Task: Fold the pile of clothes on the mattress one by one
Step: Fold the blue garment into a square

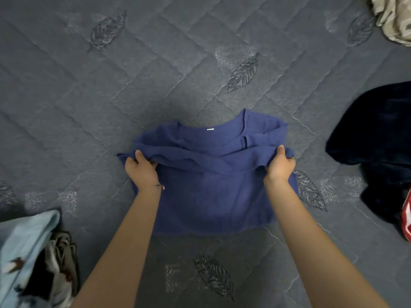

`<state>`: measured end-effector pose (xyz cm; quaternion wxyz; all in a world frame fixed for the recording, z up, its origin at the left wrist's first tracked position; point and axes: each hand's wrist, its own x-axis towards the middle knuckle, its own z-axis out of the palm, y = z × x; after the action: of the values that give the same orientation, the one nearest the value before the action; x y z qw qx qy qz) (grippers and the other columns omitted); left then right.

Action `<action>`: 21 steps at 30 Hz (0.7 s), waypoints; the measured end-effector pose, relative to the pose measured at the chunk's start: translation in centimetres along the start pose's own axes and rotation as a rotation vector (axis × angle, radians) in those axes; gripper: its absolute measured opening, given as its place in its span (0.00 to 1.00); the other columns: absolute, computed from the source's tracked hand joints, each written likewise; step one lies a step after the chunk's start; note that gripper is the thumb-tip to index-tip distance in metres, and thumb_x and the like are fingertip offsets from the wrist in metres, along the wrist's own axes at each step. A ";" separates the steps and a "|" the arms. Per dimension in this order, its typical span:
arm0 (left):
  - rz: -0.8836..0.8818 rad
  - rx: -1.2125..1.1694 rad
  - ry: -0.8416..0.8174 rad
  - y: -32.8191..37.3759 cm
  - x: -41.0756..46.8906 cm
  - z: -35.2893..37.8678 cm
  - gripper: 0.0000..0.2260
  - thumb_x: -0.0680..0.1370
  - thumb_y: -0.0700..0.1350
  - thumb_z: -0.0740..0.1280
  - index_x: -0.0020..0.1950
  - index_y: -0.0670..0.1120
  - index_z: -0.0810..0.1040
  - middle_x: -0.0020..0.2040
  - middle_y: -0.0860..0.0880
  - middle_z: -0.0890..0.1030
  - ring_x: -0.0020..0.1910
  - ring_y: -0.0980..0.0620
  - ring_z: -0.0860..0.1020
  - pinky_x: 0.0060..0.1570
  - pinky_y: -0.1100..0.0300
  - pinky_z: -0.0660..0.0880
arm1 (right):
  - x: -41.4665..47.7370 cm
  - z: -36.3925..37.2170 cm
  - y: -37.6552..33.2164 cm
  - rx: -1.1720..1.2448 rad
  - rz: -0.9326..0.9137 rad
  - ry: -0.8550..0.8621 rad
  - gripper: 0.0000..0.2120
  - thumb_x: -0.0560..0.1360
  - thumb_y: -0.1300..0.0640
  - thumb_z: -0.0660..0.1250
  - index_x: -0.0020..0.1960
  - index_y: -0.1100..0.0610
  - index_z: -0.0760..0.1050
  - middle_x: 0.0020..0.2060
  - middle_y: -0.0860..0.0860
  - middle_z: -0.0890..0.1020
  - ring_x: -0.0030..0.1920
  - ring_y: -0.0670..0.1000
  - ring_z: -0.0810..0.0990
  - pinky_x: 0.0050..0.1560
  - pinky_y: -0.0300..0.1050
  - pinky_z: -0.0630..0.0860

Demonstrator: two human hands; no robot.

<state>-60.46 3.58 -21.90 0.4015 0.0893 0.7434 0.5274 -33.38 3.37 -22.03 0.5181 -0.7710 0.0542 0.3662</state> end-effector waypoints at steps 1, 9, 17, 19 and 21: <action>-0.001 -0.012 0.011 0.0 0.6 0.2 0.12 0.84 0.39 0.55 0.63 0.34 0.71 0.53 0.41 0.77 0.51 0.47 0.78 0.42 0.61 0.80 | 0.5 0.5 -0.3 0.009 -0.004 0.009 0.07 0.81 0.58 0.61 0.44 0.52 0.68 0.52 0.55 0.77 0.54 0.54 0.77 0.63 0.55 0.74; 0.006 -0.129 0.031 2.0 3.8 2.6 0.07 0.84 0.39 0.54 0.57 0.39 0.71 0.48 0.47 0.78 0.50 0.50 0.79 0.51 0.58 0.79 | 2.8 4.6 -2.6 0.155 0.021 -0.070 0.04 0.82 0.62 0.56 0.56 0.56 0.67 0.49 0.52 0.77 0.44 0.48 0.79 0.45 0.44 0.81; 0.172 0.203 -0.249 0.7 2.9 4.5 0.19 0.84 0.41 0.54 0.76 0.45 0.60 0.71 0.51 0.68 0.68 0.56 0.68 0.68 0.68 0.62 | 2.0 6.0 -3.2 0.079 -0.071 -0.385 0.23 0.82 0.66 0.54 0.75 0.57 0.56 0.62 0.55 0.75 0.58 0.51 0.78 0.64 0.44 0.74; 0.432 0.510 -0.294 -0.9 2.5 4.0 0.16 0.82 0.37 0.56 0.69 0.45 0.71 0.71 0.47 0.70 0.71 0.52 0.67 0.71 0.65 0.59 | 1.9 5.4 -2.1 -0.126 -0.206 -0.391 0.21 0.80 0.68 0.57 0.72 0.58 0.63 0.64 0.55 0.75 0.61 0.47 0.76 0.67 0.44 0.70; 0.639 0.765 -0.385 -2.6 2.0 3.8 0.16 0.81 0.39 0.58 0.67 0.46 0.74 0.73 0.45 0.68 0.74 0.47 0.62 0.76 0.54 0.53 | 1.9 4.5 -1.2 -0.359 -0.368 -0.414 0.19 0.79 0.67 0.60 0.68 0.57 0.69 0.63 0.51 0.77 0.63 0.43 0.74 0.70 0.42 0.67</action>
<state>-58.44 6.26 -25.62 0.2888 0.5462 0.7314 0.2888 -33.75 8.21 -23.15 0.4313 -0.7561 -0.2579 0.4191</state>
